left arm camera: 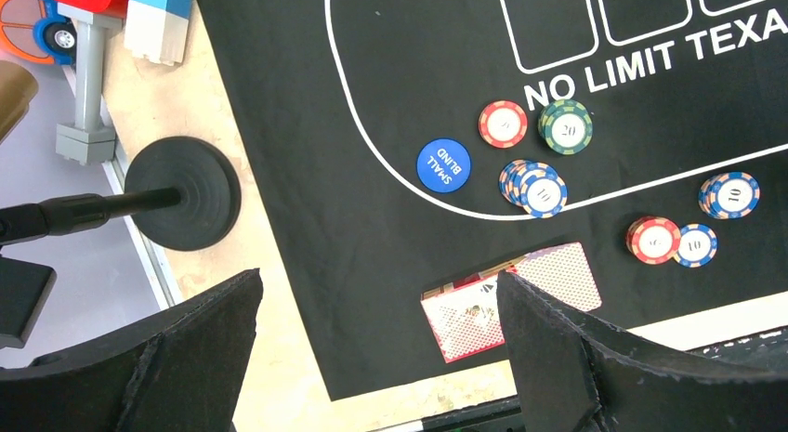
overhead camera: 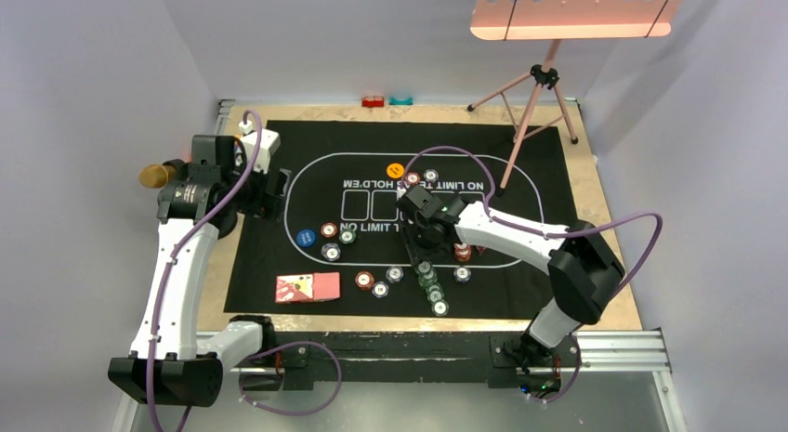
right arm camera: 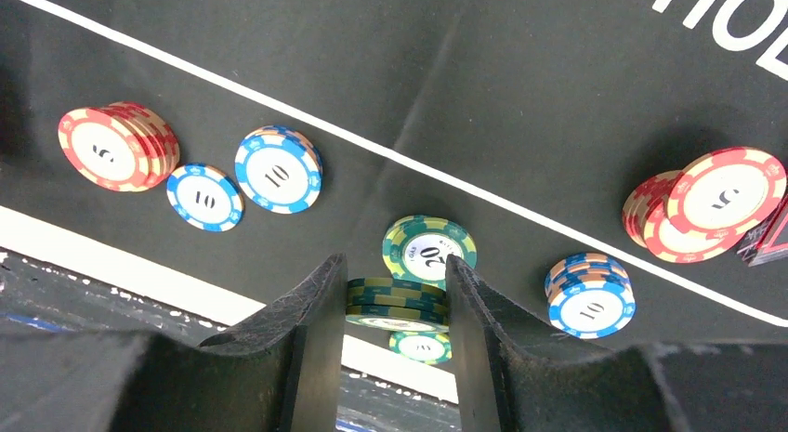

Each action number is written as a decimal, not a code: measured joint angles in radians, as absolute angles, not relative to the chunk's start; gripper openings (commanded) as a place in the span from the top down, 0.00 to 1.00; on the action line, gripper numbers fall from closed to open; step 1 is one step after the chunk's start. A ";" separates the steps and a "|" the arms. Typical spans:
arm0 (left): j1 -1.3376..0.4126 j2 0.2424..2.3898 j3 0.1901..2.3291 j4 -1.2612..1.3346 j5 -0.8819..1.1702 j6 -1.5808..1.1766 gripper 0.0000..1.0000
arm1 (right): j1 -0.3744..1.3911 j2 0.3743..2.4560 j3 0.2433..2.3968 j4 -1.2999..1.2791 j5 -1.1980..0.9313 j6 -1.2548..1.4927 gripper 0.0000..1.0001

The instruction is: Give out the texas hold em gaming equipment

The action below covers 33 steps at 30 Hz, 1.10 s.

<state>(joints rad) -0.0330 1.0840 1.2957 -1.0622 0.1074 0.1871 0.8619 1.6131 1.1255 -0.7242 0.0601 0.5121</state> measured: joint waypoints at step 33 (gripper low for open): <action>-0.033 1.067 1.262 -1.053 0.098 0.202 0.00 | 0.568 2.142 1.802 -0.794 0.060 0.411 0.74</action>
<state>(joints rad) -0.0330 1.0672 1.2617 -1.0527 0.0978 0.2020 0.5682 2.1422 1.8015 -0.7940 0.0601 0.4107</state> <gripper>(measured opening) 0.995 0.418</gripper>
